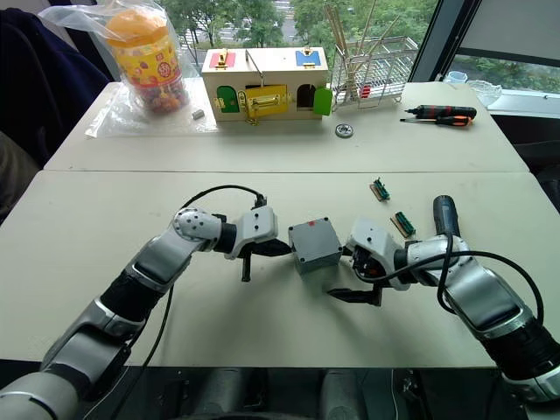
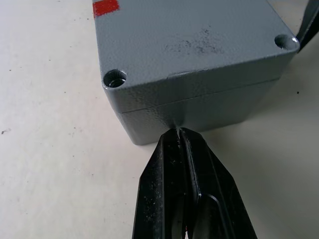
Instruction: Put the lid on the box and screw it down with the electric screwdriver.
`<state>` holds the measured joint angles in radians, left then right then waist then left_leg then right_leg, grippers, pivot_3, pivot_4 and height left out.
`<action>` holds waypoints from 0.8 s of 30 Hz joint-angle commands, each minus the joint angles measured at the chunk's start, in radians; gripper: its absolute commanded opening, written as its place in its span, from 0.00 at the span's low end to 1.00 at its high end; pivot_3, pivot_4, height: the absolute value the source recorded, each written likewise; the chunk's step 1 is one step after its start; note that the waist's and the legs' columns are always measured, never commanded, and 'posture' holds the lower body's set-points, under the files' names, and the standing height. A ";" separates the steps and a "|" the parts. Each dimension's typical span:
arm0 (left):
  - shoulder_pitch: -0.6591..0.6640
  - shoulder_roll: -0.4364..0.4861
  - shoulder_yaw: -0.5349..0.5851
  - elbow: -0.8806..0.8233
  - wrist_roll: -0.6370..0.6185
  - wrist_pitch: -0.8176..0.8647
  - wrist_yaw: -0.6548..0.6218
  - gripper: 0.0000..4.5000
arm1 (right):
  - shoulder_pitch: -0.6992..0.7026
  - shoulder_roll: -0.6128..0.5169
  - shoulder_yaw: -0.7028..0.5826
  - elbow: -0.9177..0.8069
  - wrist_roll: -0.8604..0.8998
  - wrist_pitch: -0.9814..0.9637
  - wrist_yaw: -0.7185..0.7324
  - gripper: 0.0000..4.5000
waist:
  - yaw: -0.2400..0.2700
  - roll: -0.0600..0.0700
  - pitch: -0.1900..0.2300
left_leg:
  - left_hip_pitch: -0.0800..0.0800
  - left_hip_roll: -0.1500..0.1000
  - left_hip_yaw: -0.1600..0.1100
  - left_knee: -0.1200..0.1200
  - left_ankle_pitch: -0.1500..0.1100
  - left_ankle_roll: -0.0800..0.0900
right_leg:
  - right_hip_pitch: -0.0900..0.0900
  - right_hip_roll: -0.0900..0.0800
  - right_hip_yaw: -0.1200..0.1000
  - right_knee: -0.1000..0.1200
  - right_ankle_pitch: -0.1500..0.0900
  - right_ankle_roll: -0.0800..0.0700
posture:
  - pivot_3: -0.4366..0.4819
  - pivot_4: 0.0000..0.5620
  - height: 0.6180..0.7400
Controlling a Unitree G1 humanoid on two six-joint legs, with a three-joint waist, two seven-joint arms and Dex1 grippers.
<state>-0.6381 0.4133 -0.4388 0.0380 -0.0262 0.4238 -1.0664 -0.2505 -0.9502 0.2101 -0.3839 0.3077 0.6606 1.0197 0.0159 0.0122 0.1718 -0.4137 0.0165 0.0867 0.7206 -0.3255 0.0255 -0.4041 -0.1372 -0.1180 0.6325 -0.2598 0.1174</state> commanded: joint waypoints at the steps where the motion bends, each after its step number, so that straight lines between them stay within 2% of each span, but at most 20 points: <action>1: -0.026 -0.014 0.004 0.003 0.000 -0.038 0.003 0.00 | 0.025 0.010 -0.044 -0.074 0.027 0.029 -0.023 1.00 | 0.000 0.000 0.000 | 0.000 0.000 0.000 0.000 0.000 0.000 | 0.000 0.000 0.000 0.000 0.000 0.000 | 0.48 0.27 0.74; 20: -0.047 -0.040 0.011 0.072 0.030 -0.091 0.046 0.00 | 0.076 0.043 -0.103 -0.118 0.082 0.103 -0.085 1.00 | 0.001 0.000 0.000 | 0.000 0.000 0.000 0.000 0.000 0.000 | 0.000 0.000 0.000 0.000 0.000 0.000 | 0.48 0.27 0.74; 24: -0.043 -0.039 0.012 0.059 0.026 -0.083 0.046 0.00 | 0.093 0.033 -0.146 -0.128 0.111 0.130 -0.092 1.00 | 0.001 0.000 0.000 | 0.000 0.000 0.000 0.000 0.000 0.000 | 0.000 0.000 0.000 0.000 0.000 0.000 | 0.48 0.27 0.74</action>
<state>-0.6667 0.3800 -0.4443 0.1238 0.0057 0.3564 -1.0213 -0.1551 -0.9139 0.1143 -0.4735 0.3974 0.7860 0.9314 0.0173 0.0121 0.1718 -0.4137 0.0163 0.0866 0.7208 -0.3255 0.0255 -0.4040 -0.1373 -0.1179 0.6326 -0.2598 0.1174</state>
